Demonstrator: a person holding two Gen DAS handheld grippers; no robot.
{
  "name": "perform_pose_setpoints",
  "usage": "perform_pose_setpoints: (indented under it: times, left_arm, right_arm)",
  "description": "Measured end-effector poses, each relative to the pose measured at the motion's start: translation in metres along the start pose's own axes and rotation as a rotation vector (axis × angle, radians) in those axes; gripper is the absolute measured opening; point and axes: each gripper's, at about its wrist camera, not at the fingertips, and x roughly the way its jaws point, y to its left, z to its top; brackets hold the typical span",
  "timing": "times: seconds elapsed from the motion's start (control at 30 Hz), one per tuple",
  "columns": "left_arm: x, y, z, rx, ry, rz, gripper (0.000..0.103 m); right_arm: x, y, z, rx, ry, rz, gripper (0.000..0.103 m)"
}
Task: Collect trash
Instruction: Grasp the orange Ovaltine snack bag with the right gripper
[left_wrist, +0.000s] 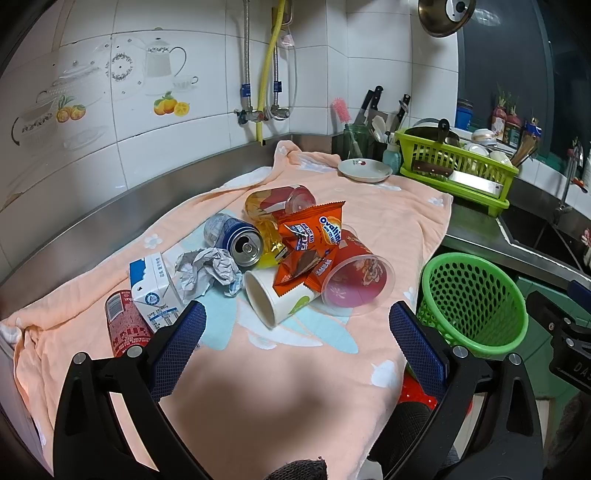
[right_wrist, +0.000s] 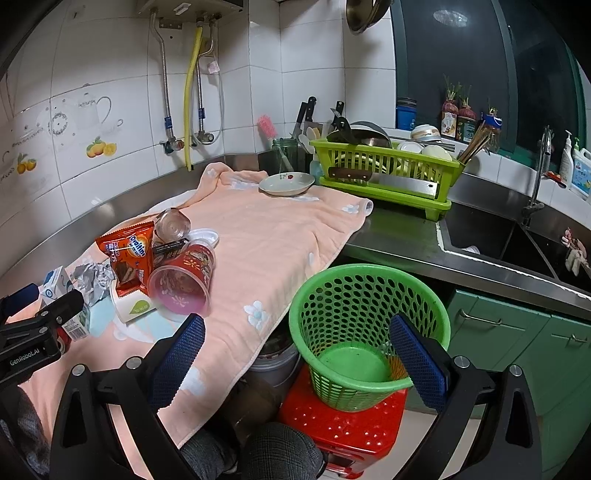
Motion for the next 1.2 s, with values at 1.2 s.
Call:
perform_pose_setpoints:
  times: [1.2]
  left_arm:
    - [-0.006, 0.144, 0.004, -0.212, 0.023, 0.262, 0.097]
  right_arm:
    - [0.089, 0.139, 0.059, -0.306, 0.037, 0.502, 0.091]
